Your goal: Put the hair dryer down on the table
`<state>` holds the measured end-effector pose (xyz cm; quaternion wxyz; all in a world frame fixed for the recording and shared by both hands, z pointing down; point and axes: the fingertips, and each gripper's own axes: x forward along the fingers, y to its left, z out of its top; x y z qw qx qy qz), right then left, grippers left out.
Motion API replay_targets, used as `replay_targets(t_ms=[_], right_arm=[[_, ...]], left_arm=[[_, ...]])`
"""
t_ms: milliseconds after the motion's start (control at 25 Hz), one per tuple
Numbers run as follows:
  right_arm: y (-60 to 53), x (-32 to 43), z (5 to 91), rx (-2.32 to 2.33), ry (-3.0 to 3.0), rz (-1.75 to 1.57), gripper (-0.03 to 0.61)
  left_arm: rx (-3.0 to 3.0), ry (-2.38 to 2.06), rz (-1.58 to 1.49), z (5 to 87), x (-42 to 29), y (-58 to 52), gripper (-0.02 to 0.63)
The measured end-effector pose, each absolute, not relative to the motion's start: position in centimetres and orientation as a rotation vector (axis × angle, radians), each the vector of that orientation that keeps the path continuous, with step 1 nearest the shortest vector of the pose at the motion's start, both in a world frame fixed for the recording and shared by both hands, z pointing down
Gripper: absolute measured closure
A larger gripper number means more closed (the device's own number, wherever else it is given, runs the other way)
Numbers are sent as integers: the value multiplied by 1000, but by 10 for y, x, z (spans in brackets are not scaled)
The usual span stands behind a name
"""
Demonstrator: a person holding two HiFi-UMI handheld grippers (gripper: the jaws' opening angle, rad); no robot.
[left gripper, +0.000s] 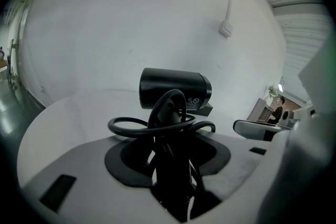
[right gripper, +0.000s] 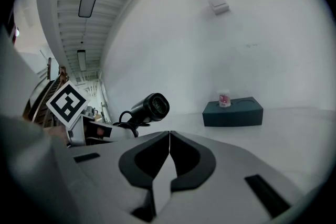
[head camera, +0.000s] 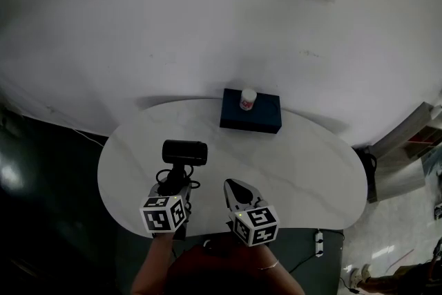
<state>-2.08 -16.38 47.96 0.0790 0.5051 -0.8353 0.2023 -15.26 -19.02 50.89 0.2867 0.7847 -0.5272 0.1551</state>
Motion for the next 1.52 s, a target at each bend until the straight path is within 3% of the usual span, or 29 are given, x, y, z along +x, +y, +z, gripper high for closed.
replay_targets(t_ms=[1520], right_arm=[[-344, 7, 563, 1321, -2436, 740, 563]], left_arm=[[1947, -1448, 608, 593, -107, -426, 407]])
